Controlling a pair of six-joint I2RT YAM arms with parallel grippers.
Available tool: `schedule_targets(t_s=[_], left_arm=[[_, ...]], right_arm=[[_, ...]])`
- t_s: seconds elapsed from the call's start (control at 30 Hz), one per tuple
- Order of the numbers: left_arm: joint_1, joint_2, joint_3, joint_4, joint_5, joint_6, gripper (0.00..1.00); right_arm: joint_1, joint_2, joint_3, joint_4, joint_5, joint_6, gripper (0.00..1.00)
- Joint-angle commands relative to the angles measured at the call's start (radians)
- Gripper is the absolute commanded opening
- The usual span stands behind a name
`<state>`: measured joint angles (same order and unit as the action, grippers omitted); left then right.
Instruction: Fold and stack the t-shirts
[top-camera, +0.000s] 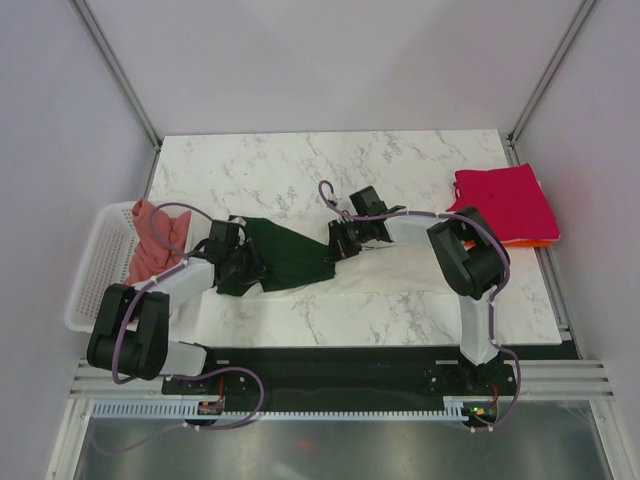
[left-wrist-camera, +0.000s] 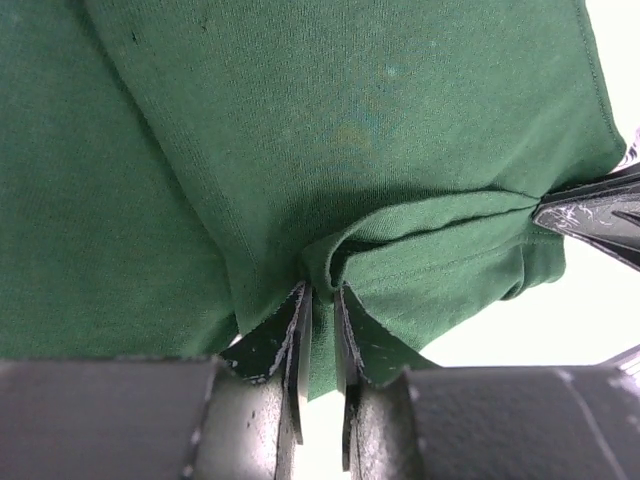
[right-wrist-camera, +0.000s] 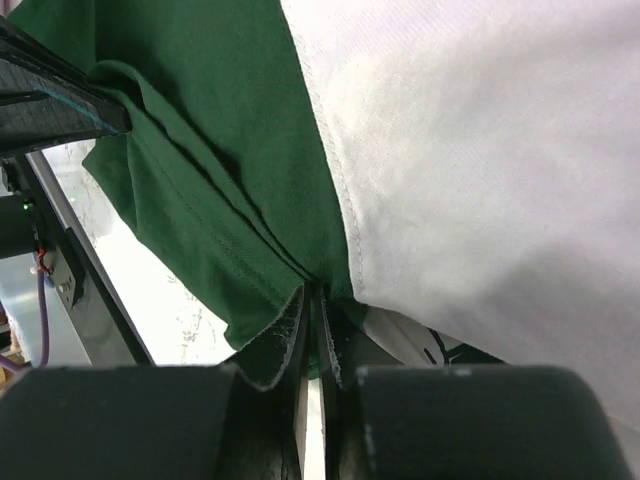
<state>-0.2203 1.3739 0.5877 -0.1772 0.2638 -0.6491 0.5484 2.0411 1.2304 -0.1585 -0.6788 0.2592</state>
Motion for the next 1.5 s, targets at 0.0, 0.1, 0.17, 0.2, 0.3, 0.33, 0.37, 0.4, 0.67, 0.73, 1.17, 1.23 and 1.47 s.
schedule_targets(t_s=[0.0,0.1,0.17,0.2,0.3,0.33,0.37,0.4,0.67,0.73,1.17,1.23,1.47], left_arm=[[-0.004,-0.022,0.008,-0.013,-0.031,0.008,0.21],[-0.005,-0.050,0.014,-0.030,-0.037,0.014,0.22],[-0.005,-0.088,0.021,-0.050,-0.049,0.020,0.27],[-0.005,-0.101,0.030,-0.059,-0.049,0.022,0.29],[-0.013,-0.174,0.035,-0.093,-0.051,0.013,0.45],[-0.016,-0.209,0.037,-0.119,-0.063,0.008,0.56],[-0.017,-0.232,0.037,-0.137,-0.077,0.005,0.62],[-0.017,-0.255,0.043,-0.166,-0.101,-0.004,0.67],[-0.019,-0.593,-0.100,-0.206,-0.159,-0.129,0.85],[-0.019,-0.634,-0.129,-0.206,-0.176,-0.167,0.85],[-0.016,-0.780,-0.124,-0.274,-0.238,-0.142,0.83],[-0.016,-0.774,-0.121,-0.272,-0.238,-0.144,0.83],[-0.016,-0.733,-0.094,-0.269,-0.224,-0.129,0.82]], right_arm=[[0.010,0.021,0.007,-0.065,0.012,0.008,0.13],[0.012,-0.027,-0.020,-0.078,0.027,0.014,0.16],[0.010,-0.094,-0.043,-0.093,0.038,0.008,0.20],[0.010,-0.117,-0.048,-0.099,0.044,0.008,0.23],[0.010,-0.205,-0.057,-0.139,0.079,0.000,0.38],[0.010,-0.225,-0.058,-0.147,0.091,-0.003,0.41],[0.010,-0.255,-0.057,-0.153,0.103,-0.009,0.43],[0.010,-0.268,-0.055,-0.168,0.120,-0.015,0.46],[0.010,-0.196,0.159,-0.219,0.249,-0.106,0.54],[0.010,-0.135,0.239,-0.236,0.230,-0.142,0.53],[-0.001,0.494,1.118,-0.527,-0.051,-0.225,0.79],[-0.002,0.542,1.144,-0.526,-0.097,-0.233,0.80],[-0.015,0.594,1.118,-0.521,-0.327,-0.225,0.79]])
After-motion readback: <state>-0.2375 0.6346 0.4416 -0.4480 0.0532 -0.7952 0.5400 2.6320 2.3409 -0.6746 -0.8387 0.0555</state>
